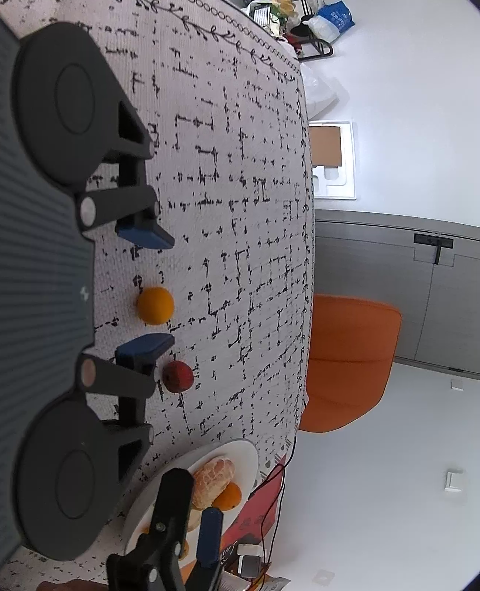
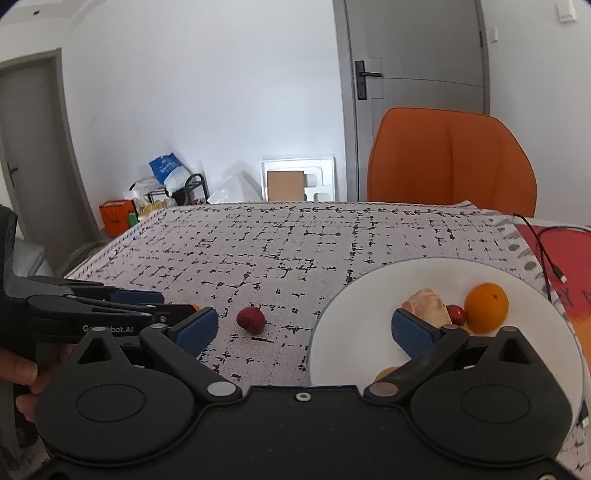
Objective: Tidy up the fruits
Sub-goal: 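Grasp the small mandarin with the left tool while the right tool grasps the red plum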
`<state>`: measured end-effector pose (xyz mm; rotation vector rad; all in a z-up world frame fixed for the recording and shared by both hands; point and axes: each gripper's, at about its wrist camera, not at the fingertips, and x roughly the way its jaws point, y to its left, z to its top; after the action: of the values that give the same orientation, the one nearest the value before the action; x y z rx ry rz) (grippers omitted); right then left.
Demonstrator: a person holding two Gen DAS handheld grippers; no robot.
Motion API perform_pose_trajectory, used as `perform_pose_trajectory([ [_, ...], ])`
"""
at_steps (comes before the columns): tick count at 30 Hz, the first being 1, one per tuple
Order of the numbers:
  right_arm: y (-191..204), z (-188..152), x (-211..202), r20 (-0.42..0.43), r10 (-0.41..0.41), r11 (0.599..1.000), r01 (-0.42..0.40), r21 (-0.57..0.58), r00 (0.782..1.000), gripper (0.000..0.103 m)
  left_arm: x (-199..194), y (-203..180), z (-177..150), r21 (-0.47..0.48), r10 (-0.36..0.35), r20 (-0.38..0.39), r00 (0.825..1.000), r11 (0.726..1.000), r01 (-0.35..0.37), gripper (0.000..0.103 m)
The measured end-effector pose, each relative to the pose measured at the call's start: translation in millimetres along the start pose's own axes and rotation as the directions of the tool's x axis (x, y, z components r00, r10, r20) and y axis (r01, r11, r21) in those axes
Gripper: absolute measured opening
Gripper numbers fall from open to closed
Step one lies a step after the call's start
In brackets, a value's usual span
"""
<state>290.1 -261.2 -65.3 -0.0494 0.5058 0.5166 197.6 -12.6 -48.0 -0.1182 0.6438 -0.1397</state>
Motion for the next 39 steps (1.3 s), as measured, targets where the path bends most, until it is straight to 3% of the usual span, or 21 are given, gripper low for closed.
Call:
perform_pose_trajectory([
  [6,1.9,5.5,11.9,-0.026,0.037,0.999,-0.037,-0.014,0.999,0.081,11.1,2.8,0.7,-0.020,-0.020,-0.017,1.000,1.000,0.020,0.022],
  [21,25.0,9.7,41.0,-0.072,0.088,0.994,-0.093,-0.060,0.993,0.050,-10.1,28.3,5.0,-0.049,0.024,0.005,1.000,0.999,-0.024,0.022],
  [28,43.4,7.5,60.1,-0.114,0.047,0.993,-0.059,-0.106,0.992,0.045,-21.5,40.5,2.0,-0.076,0.028,0.018,0.999,0.997,-0.026,0.022],
  [31,54.2,3.2,67.9,-0.118,-0.016,0.984,-0.005,-0.177,0.993,0.045,-24.0,42.5,1.5,-0.078,0.033,0.018,0.999,0.996,-0.032,0.022],
  [35,53.9,-2.7,75.1,-0.126,-0.054,0.983,0.030,-0.182,0.991,0.034,-27.4,40.9,1.1,-0.072,0.038,0.021,0.999,0.997,-0.037,0.022],
  [36,54.3,-2.1,73.8,-0.123,-0.057,0.982,0.033,-0.188,0.991,0.022,-28.1,40.5,0.7,-0.071,0.040,0.020,0.999,0.997,-0.038,0.022],
  [39,51.0,1.7,64.1,-0.108,-0.015,0.988,-0.002,-0.155,0.994,0.022,-29.1,38.6,0.6,-0.070,0.042,0.020,0.999,0.997,-0.040,0.022],
])
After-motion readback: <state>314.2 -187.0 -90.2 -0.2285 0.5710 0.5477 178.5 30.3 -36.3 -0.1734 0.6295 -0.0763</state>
